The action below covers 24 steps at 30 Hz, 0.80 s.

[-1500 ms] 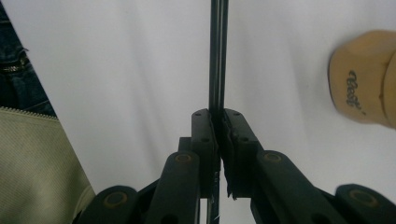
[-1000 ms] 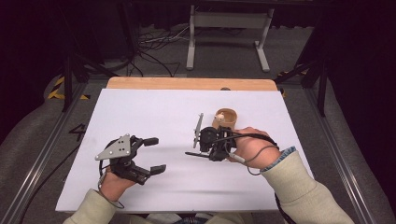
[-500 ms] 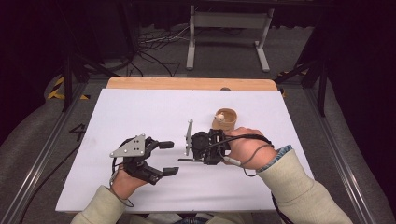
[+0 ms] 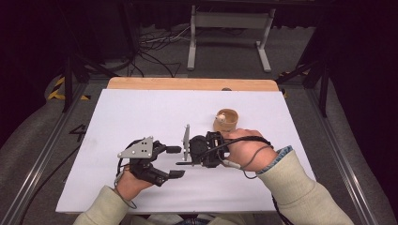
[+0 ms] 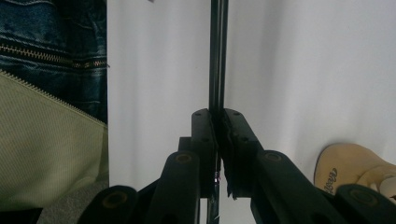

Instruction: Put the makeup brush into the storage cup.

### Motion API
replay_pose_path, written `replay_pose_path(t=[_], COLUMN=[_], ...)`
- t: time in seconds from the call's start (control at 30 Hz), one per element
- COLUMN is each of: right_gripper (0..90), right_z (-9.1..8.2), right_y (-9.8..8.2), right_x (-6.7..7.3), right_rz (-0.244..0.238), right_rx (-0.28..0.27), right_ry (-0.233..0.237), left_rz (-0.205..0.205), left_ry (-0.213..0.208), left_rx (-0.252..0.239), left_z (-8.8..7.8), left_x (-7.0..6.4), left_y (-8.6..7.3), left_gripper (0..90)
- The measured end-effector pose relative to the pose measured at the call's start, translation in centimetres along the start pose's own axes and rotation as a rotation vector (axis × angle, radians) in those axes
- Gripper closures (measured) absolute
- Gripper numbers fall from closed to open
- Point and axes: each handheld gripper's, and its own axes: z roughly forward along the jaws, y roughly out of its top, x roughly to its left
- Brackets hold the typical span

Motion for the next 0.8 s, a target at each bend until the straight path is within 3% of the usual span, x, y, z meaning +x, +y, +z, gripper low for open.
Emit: replay_pose_path(t=[0.13,0.43,0.8], right_gripper=[84.1,84.1,84.1], right_z=[0.12,0.13,-0.03], right_y=[0.38,0.73,0.85], right_x=[0.09,0.24,0.41], right_rz=[-0.015,-0.028,-0.045], right_rx=[0.012,0.010,0.010], right_ry=[0.003,0.006,0.007], left_rz=[0.002,0.027,0.013], left_ry=[-0.016,-0.035,-0.075], left_rx=[0.007,0.033,0.061], left_z=[-0.14,-0.06,0.22], left_x=[0.12,-0.19,-0.06], left_y=[-0.19,-0.16,-0.34], left_gripper=[45.6,67.4,80.7])
